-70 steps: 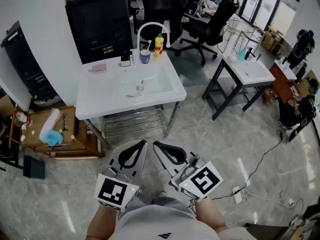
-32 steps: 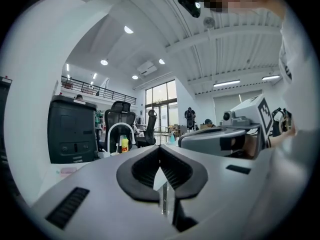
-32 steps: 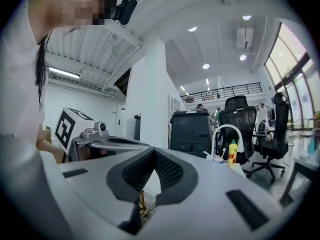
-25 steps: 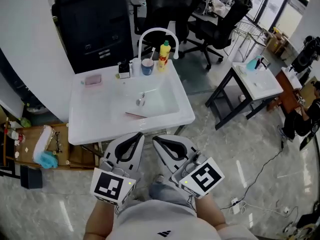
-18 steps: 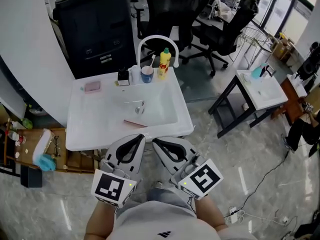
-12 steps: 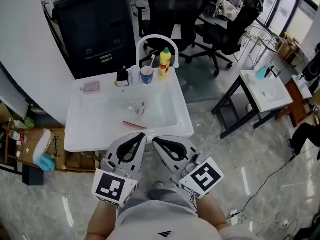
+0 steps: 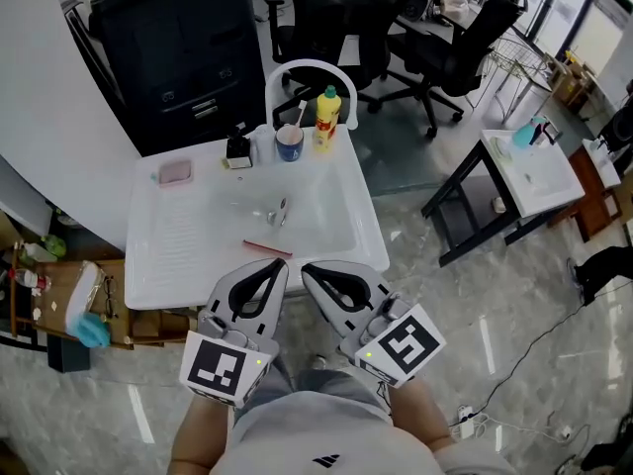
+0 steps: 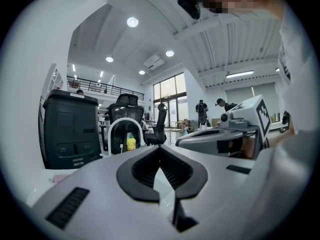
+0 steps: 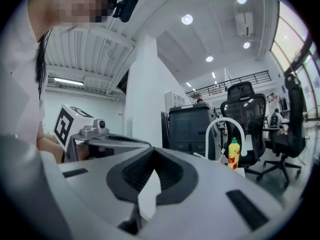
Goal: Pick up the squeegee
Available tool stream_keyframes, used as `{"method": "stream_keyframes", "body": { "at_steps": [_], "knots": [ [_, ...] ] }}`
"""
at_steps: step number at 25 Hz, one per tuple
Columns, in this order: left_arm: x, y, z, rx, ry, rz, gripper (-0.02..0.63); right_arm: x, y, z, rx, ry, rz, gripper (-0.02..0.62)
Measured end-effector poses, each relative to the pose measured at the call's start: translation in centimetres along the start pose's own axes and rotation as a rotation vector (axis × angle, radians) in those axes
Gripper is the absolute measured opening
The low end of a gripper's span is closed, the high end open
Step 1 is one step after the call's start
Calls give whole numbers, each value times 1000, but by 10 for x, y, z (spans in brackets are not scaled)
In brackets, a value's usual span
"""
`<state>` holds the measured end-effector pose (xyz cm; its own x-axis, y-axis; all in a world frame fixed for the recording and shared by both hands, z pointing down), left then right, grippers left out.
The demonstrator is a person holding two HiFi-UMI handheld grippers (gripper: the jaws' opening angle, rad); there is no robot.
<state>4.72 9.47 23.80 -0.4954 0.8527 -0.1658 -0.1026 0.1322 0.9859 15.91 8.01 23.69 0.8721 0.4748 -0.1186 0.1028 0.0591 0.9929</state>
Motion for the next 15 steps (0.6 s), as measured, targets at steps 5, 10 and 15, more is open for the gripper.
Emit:
{"method": "stream_keyframes", "body": {
  "at_steps": [5,10,15],
  "knots": [
    [-11,-1,-28,-8,44,-4,12,-26,0,7,-24,41,-5,9],
    [-22,3,-65,-2,89,-26,12,-58,-1,18,-58,89,-6,9],
    [-36,2,-99,10,136,-48,12,-89,-2,29,-82,134,-23,9]
  ]
}}
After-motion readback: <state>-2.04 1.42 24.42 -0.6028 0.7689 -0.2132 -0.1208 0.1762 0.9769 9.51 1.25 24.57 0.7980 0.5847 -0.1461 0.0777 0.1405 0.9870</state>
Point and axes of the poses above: the fingertips, and each gripper's own axes: x backward along the fingers, z to its right, y out of its underside, the point moved 6 cm from there along x, backward along the fingers, and after that the axes turned 4 degrees about -z, right-handed, at the moved point
